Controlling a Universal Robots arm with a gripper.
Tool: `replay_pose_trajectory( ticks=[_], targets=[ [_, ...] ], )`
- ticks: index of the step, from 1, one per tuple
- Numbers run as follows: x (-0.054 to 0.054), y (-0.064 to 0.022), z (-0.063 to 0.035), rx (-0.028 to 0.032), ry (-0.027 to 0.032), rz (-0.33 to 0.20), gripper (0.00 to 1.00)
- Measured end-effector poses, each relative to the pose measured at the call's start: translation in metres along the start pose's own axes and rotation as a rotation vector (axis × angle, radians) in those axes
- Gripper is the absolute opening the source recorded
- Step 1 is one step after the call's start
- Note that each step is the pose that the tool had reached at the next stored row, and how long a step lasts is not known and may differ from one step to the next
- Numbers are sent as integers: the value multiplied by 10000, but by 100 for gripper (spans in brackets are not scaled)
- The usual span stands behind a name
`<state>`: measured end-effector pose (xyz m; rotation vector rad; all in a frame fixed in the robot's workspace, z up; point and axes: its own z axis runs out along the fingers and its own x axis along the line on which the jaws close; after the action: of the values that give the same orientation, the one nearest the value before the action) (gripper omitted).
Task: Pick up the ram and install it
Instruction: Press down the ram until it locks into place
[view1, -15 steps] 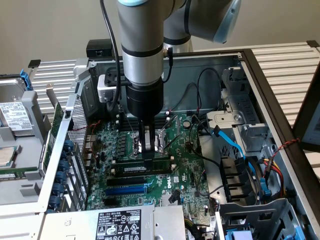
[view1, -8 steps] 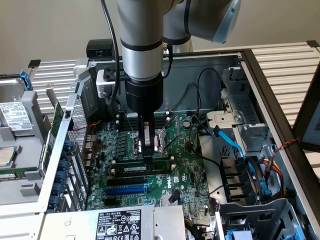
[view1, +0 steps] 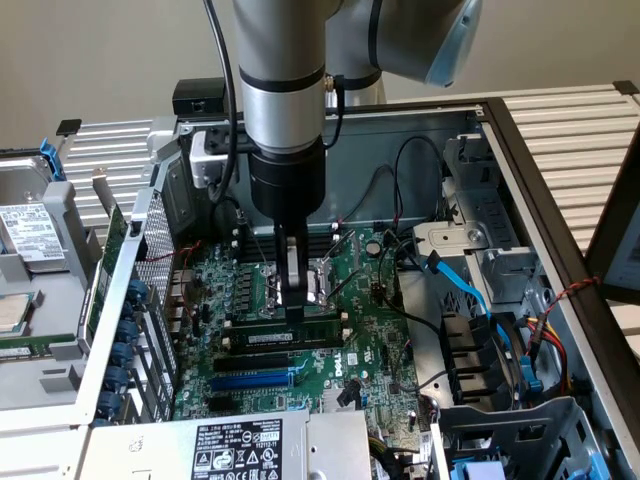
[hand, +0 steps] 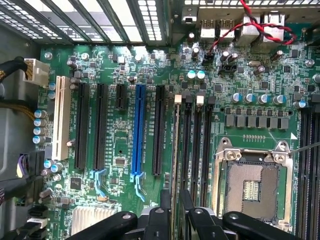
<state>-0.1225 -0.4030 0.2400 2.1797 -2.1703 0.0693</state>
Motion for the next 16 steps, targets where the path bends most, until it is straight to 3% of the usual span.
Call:
replay_pose_trajectory(
  ticks=[11,13,16],
  targets=[
    [4,39,-54,-89,0,-7,22],
    [1,65,-54,-139,5,-11,22],
    [-1,68,-49,-155,79,-11,11]
  ],
)
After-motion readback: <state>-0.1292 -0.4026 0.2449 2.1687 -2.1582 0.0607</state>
